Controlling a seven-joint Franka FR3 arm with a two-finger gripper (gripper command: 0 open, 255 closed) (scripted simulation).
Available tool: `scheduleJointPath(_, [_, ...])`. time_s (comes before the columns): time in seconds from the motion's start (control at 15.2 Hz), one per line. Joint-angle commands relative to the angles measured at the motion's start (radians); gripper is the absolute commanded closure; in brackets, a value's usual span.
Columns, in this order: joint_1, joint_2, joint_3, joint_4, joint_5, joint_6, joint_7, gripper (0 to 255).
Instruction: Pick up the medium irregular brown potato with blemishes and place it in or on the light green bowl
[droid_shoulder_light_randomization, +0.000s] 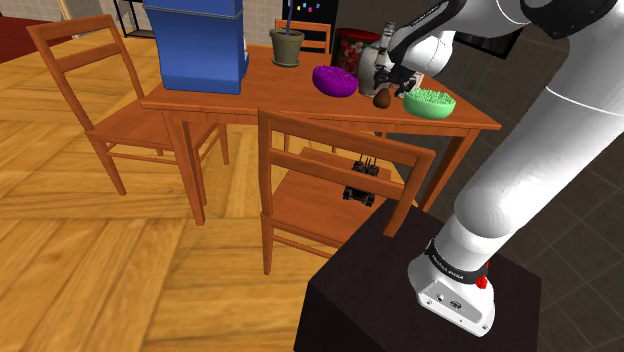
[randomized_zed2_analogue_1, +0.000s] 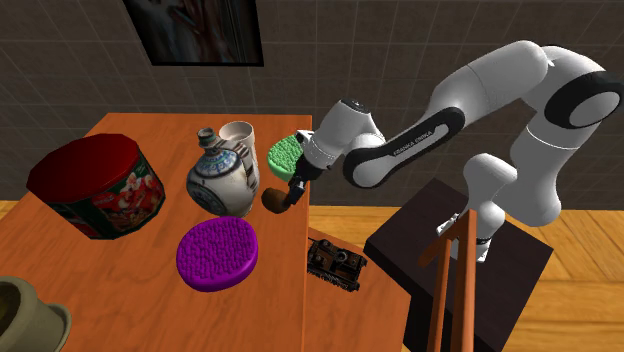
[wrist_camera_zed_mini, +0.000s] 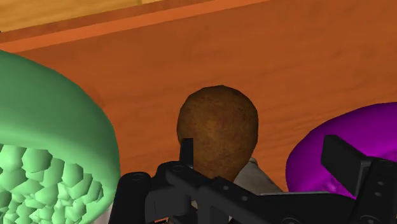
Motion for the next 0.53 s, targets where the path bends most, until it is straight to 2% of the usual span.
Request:
scheduleJointPath(0.0, [-0.009,0.061,-0.016,0.043,0.106,0.033,-0.070,0])
scheduleJointPath(0.46, [-0.040,0.173,0.022,0.103,0.272,0.065,-0.190,0])
